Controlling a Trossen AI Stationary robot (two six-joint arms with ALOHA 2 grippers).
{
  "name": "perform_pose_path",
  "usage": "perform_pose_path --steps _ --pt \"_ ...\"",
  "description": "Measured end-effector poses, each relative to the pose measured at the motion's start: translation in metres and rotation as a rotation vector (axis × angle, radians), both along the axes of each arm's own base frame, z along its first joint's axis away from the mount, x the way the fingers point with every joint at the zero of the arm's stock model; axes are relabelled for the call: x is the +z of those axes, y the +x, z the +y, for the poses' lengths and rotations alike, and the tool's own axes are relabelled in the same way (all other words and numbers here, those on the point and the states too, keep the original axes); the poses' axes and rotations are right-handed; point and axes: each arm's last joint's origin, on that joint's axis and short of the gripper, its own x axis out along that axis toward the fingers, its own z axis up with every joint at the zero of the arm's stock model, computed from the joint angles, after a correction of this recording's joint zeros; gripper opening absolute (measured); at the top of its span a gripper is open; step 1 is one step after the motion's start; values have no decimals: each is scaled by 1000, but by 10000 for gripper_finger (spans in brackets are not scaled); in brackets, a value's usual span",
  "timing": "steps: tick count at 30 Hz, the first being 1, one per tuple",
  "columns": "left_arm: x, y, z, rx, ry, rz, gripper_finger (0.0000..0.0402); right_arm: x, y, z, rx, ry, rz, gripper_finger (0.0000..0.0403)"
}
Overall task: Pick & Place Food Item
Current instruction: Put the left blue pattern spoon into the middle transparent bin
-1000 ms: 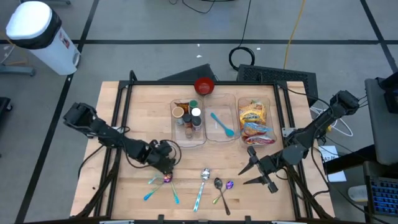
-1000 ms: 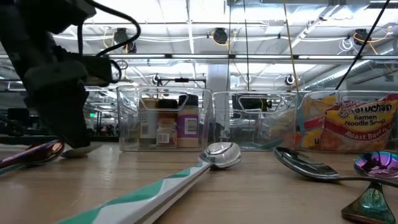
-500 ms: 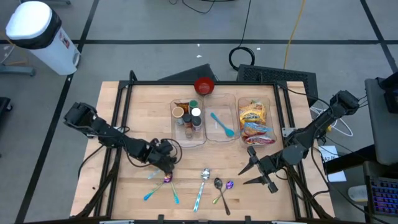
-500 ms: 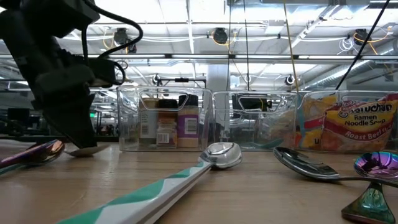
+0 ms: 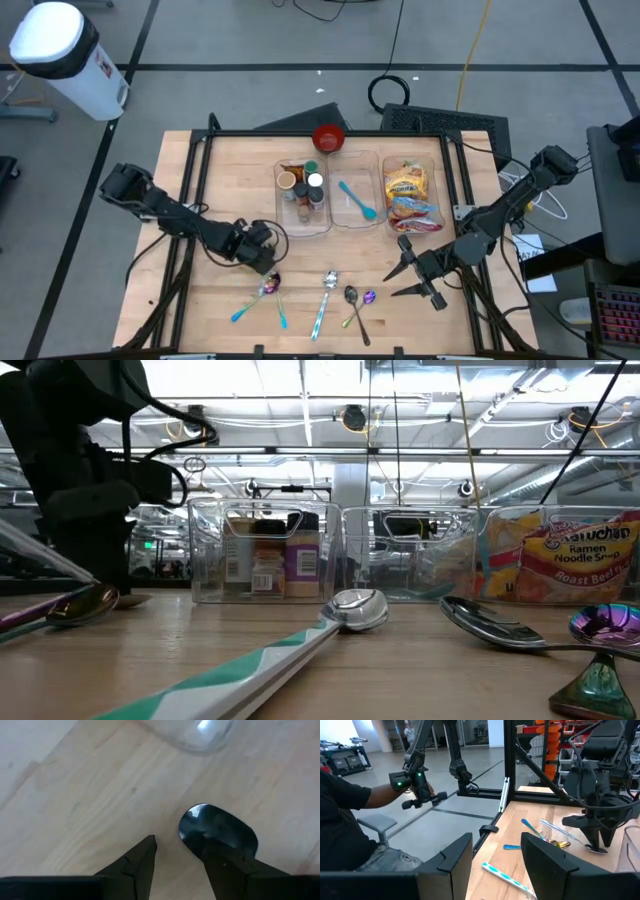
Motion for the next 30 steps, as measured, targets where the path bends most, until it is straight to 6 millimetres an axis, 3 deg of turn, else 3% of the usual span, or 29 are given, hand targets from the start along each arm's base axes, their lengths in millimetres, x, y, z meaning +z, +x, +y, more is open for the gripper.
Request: perform_pose_path --steps 10,17,30 --pt "2 -12 7 24 81 84 168 0 0 0 0 0 0 160" --pt "16 -29 16 194 65 133 168 0 0 0 0 -1 0 160" --pt "31 -26 12 209 -50 5 168 0 0 0 0 0 0 160"
